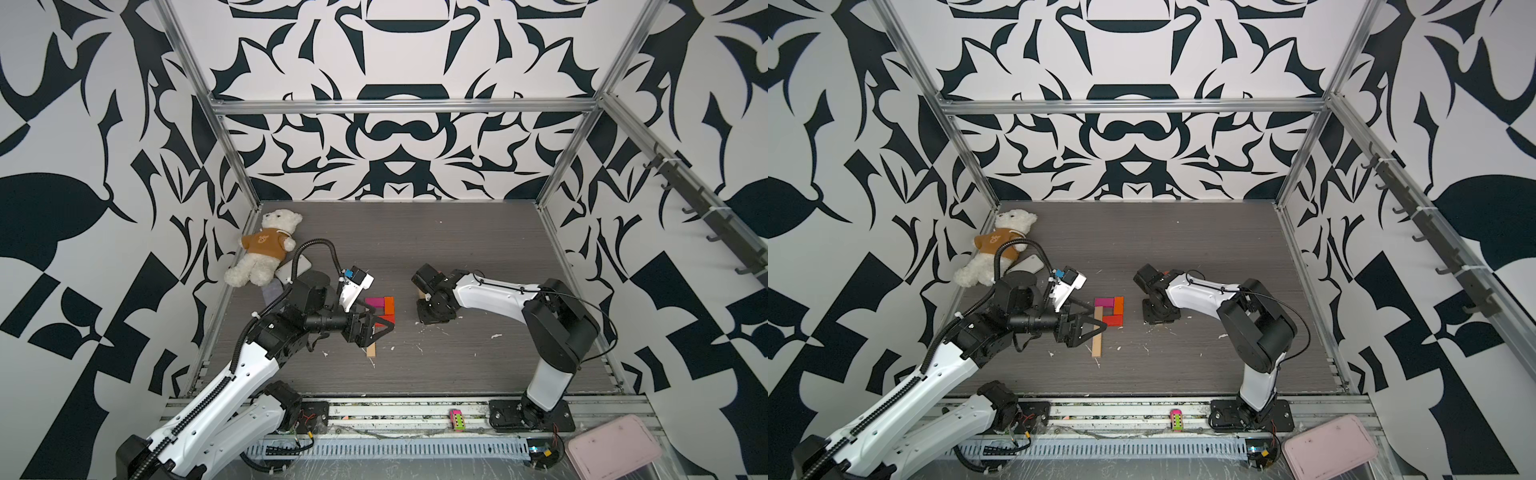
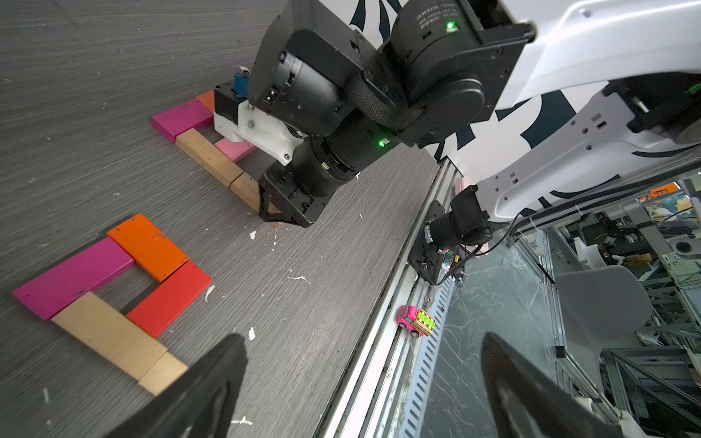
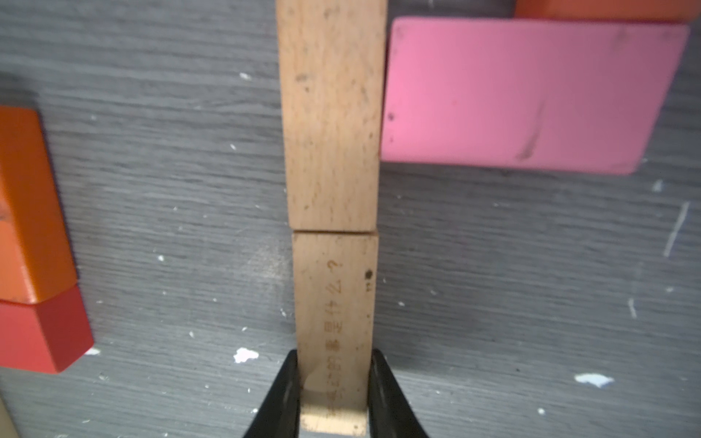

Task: Assemble the letter p with building blocks
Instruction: Assemble the building block at the center of the board.

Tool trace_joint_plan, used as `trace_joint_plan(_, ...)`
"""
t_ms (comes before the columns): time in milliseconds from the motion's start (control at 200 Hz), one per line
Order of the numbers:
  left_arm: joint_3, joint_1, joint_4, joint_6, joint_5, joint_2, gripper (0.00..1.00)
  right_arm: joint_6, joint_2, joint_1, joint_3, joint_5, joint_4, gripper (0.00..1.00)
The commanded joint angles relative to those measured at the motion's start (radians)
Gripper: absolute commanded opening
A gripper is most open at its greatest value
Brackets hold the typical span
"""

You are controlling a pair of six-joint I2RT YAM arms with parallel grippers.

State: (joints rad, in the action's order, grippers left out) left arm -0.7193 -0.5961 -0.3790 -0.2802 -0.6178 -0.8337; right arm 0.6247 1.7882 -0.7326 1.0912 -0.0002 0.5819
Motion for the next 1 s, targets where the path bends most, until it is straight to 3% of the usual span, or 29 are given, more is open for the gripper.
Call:
trace_joint_plan(0, 0.006, -0.001, 0.000, 0.003, -0.009, -0.004, 0.99, 0.000, 0.046, 0.004, 0.000, -0.003, -0.022, 0.32)
trace_joint_plan(765, 0.006, -0.002, -0.002, 0.004, -0.002, -0.005, 0.99, 0.013, 0.039, 0.005, 0.000, 0.034, -0.009, 0.47)
trace_joint_plan(995, 0.006, -0.001, -0.003, 0.003, -0.002, -0.007, 0.99, 0.026, 0.045, 0.013, 0.009, 0.065, 0.013, 0.47)
